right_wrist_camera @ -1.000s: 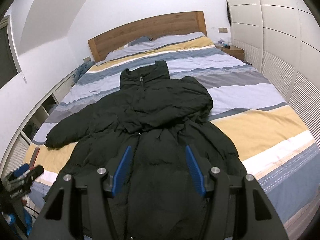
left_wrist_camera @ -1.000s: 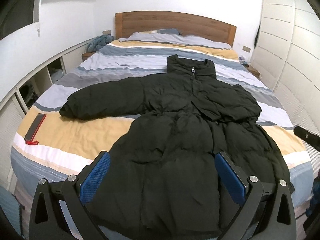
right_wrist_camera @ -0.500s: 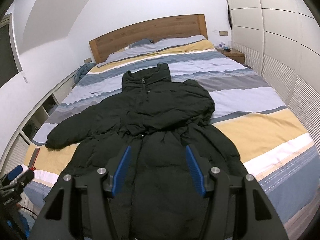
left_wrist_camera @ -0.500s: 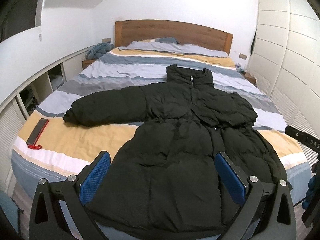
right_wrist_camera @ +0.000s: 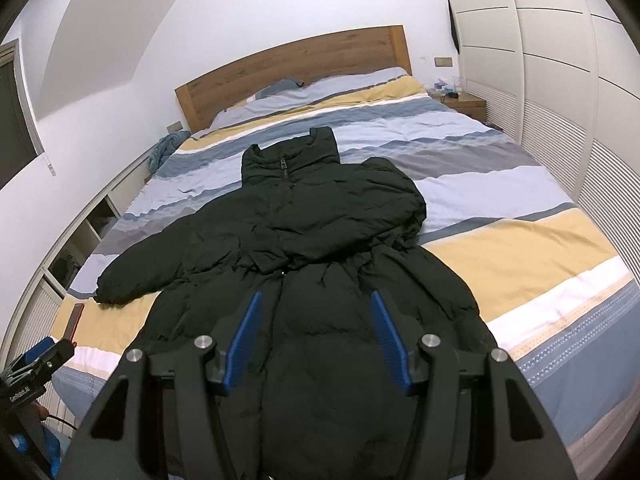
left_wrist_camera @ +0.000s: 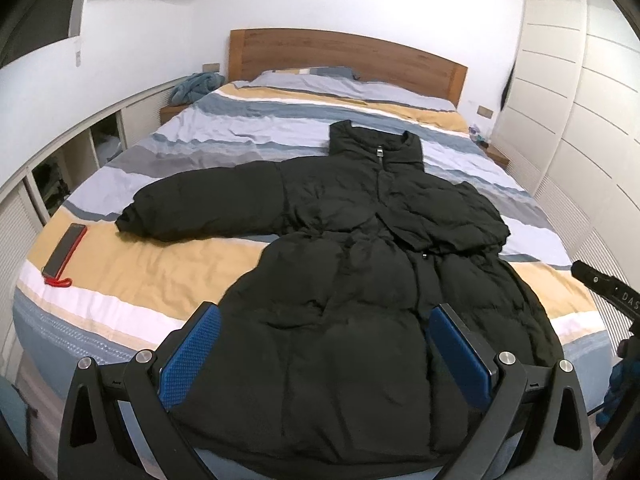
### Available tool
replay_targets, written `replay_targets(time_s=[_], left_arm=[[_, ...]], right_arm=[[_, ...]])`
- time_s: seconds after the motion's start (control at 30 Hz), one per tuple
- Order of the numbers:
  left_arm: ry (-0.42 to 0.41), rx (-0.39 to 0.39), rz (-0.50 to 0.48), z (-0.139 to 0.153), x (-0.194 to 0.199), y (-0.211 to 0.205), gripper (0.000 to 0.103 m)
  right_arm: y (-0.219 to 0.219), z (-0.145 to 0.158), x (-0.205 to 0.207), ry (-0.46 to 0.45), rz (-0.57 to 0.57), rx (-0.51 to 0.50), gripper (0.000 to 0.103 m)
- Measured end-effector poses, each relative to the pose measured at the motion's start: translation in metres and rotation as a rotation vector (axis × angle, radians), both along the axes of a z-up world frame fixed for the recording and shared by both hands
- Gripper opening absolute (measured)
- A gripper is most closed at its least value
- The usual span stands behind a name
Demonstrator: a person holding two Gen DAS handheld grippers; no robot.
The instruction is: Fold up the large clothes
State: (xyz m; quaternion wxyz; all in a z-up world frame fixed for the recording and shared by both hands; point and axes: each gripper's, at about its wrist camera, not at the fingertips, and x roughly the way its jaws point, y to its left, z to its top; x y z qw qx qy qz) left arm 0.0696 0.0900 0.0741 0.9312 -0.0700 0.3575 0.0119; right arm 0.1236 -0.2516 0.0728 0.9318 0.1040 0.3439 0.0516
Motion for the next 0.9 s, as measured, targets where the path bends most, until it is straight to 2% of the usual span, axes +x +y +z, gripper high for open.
replay_targets(time_s=[0.33,0.77,0.9], left_arm=[[0.005,0.018,-0.038,0.000,0.000,-0.042,0.102],[-0.042,0.073,0.013,0.012,-0.022,-0.062,0.102],[-0.073,0.061,0.042,0.016,-0.025,-0.063,0.102]], right_arm=[[-0.016,-0.005,-0.013,-0.001,0.011,0.006,0.055],[-0.026,-0.014,-0.035,-0.021,0.063,0.036,0.055],[-0.029,-0.013,-0.040,-0.031,0.075,0.032,0.055]])
